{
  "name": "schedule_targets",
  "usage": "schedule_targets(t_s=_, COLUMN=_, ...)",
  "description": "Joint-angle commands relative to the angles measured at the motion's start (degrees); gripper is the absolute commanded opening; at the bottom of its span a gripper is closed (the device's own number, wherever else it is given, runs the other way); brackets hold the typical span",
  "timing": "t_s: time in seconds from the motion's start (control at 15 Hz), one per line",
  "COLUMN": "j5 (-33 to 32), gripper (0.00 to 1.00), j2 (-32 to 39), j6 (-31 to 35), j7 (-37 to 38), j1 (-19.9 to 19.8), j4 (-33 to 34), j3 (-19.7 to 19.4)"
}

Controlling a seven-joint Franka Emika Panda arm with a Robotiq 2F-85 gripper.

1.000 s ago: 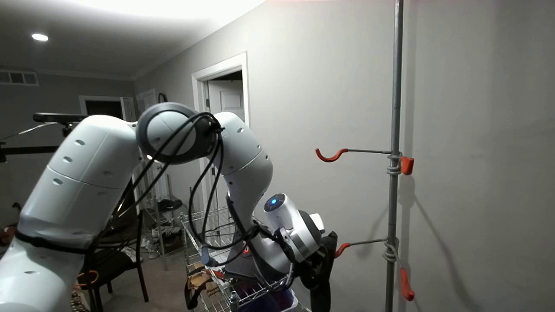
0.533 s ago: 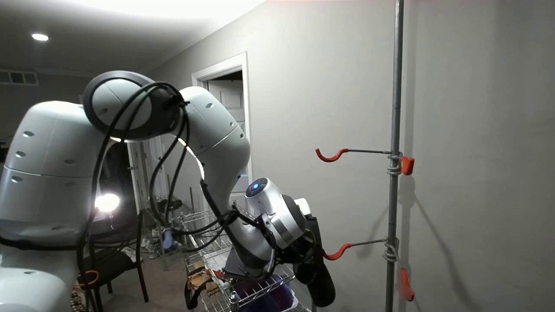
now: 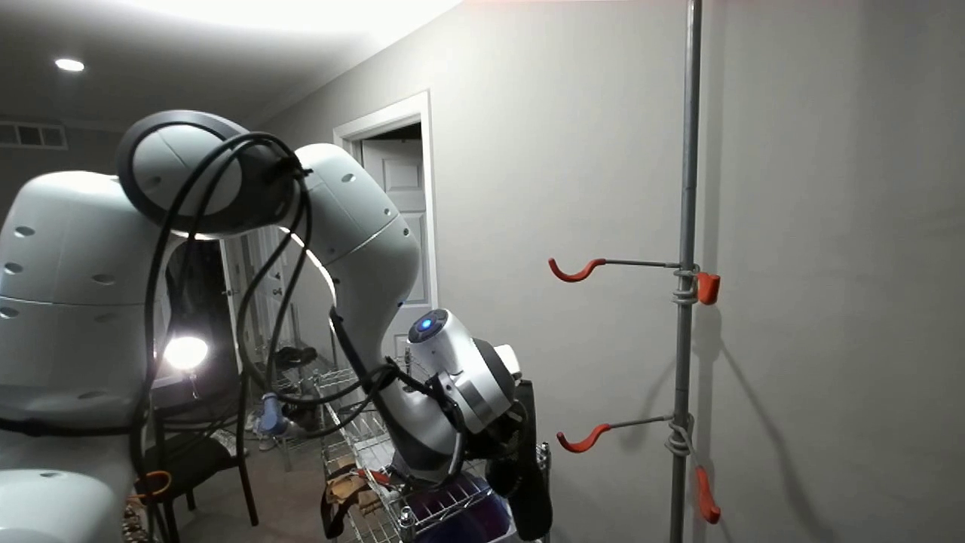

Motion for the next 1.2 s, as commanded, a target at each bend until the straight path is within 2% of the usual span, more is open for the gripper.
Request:
schedule_targets(t_s=0.0, j5=-6.21, gripper=0.04, j2=-4.62, j6=-0.05, j7=4.61, j1=-7.43, j4=-3.38, j3=10.16)
schedule_targets(t_s=0.07, j5=-7.58, gripper=0.04, j2=-5.94, j6=-0.07, j7=5.71, j1=-9.13, j4=-3.77, j3=12.62)
schedule_targets(t_s=0.2, j5=-9.32, gripper=0.04, j2=-8.93, j6=-0.1, j7=7.44, j1=-10.63, j4=-4.13, j3=15.06)
schedule_targets(t_s=0.4, j5=-12.2, gripper=0.04, j2=-12.98, j6=-0.54, j7=10.02, j1=-8.94, j4=-4.22, j3=13.47)
schedule_targets(t_s=0.67, j5=-18.14, gripper=0.04, j2=-15.23, j6=-4.01, j7=15.52, j1=-6.79, j4=-3.74, j3=14.93)
schedule_targets(t_s=0.93, j5=-23.33, gripper=0.04, j2=-14.48, j6=-6.69, j7=20.3, j1=-3.48, j4=-4.65, j3=16.95)
schedule_targets(t_s=1.07, j5=-22.98, gripper=0.04, j2=-15.28, j6=-7.76, j7=20.12, j1=-1.88, j4=-6.07, j3=17.67)
schedule_targets(t_s=1.13, j5=-12.15, gripper=0.04, j2=-16.57, j6=-8.46, j7=9.23, j1=2.41, j4=-9.55, j3=13.84)
